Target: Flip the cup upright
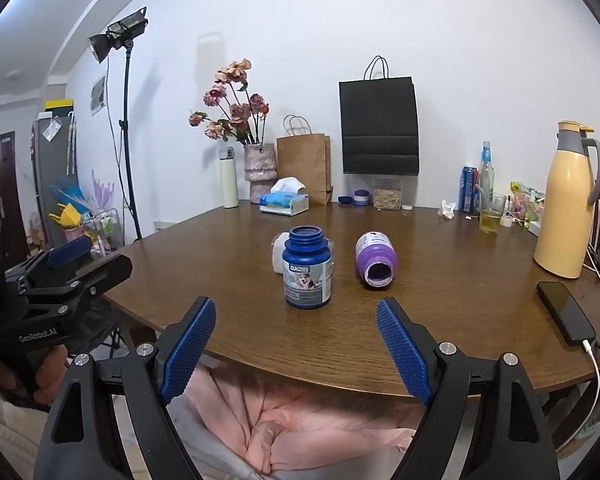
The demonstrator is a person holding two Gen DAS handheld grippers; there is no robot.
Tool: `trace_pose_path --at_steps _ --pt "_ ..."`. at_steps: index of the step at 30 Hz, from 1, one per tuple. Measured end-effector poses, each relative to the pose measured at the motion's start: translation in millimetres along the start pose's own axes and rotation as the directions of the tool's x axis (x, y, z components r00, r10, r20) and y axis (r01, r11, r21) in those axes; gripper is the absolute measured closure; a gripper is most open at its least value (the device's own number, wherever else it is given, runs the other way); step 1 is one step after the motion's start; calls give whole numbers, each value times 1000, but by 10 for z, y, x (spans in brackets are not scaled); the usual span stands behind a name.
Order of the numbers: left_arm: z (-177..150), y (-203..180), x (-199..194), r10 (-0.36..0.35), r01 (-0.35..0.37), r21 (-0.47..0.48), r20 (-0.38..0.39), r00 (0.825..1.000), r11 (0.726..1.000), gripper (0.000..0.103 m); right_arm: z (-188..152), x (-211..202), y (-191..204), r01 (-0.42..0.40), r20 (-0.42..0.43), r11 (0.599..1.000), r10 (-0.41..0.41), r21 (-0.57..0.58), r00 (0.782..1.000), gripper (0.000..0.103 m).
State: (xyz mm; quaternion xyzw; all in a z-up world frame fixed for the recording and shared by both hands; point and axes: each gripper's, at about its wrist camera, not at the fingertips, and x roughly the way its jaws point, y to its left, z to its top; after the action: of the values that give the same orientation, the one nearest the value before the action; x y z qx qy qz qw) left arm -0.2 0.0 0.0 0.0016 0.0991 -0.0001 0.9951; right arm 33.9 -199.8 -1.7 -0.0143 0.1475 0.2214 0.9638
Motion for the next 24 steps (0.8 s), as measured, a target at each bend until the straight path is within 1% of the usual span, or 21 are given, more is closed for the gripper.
trace_pose_path --at_steps 8,9,13,24 --pt "7 8 -14 6 -6 -2 2 1000 1000 0 27 -1 -21 10 -4 1000 -10 16 1000 16" --pt "9 11 -19 5 -5 -2 3 1000 1000 0 13 -20 62 2 -4 1000 -2 8 1000 16" --pt "50 14 -4 7 -7 -1 5 1000 1000 0 67 -36 28 1 -9 1000 0 6 1000 16" --pt "54 12 -15 9 -9 1 2 1000 1000 0 48 13 -17 -1 -7 1000 1 1 1000 16"
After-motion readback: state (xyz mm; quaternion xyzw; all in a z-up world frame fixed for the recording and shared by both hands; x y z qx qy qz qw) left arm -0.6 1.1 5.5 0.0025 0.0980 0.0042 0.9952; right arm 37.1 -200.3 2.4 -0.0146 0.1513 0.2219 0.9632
